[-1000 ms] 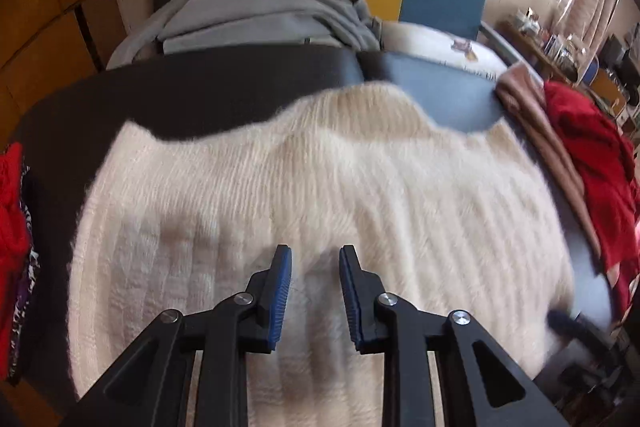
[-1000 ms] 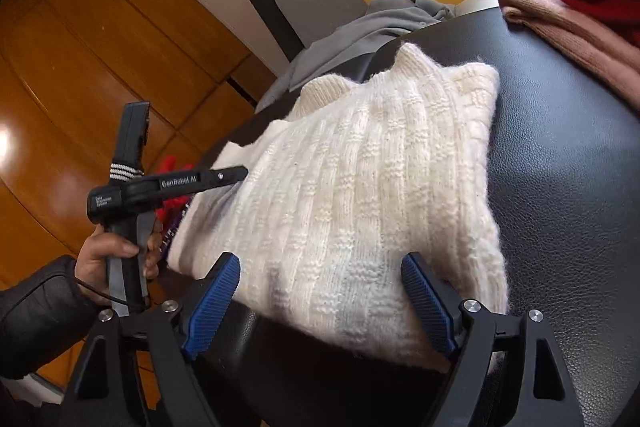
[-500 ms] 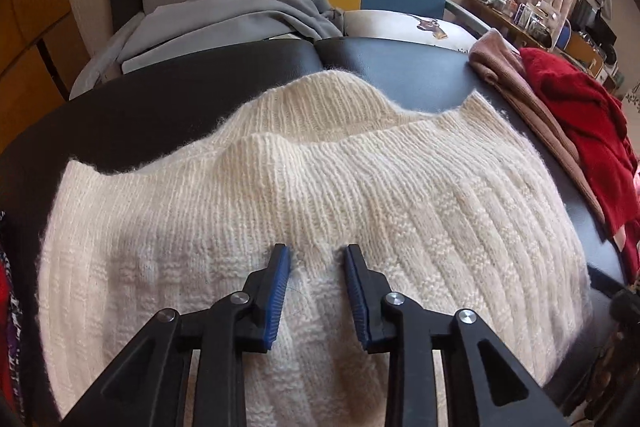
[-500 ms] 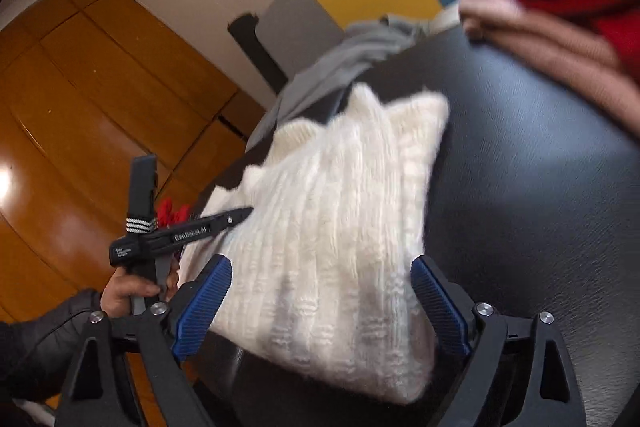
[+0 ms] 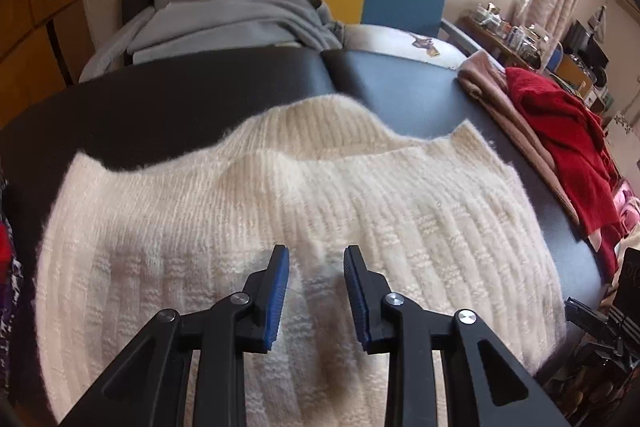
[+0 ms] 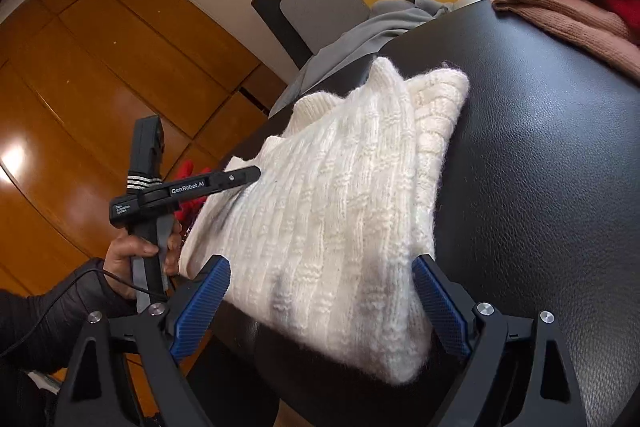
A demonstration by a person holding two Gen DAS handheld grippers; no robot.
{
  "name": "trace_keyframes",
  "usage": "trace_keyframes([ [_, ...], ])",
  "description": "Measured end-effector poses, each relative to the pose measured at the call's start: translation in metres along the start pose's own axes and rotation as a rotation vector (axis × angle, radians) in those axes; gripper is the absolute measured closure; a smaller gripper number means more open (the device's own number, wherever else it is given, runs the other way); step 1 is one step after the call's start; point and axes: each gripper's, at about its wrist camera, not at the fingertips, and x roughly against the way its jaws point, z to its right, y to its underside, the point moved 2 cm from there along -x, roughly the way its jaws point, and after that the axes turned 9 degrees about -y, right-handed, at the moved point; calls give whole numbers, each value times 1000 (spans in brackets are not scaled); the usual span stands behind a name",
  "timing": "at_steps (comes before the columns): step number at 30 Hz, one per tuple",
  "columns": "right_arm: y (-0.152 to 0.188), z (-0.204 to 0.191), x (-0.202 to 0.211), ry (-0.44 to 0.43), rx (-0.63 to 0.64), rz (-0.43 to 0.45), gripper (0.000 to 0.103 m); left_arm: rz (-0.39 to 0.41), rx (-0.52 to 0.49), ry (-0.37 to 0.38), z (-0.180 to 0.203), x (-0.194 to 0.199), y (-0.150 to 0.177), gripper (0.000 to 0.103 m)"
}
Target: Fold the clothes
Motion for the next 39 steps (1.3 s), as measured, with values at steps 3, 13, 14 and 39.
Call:
trace_keyframes([
  [3,-3,0,2,16,-14,21,10,46,-57,6,14,12,1,74],
  [13,9,-8,29,-33,64,-10,10,80,-102,116,30,13,-7,74],
  [14,13,-7,35,-30,76,-20,10,82,-114,125,30,14,-7,74],
  [39,-18,9,-10,-417,81,-451,2,42,-427,382,124,-23,-14,73],
])
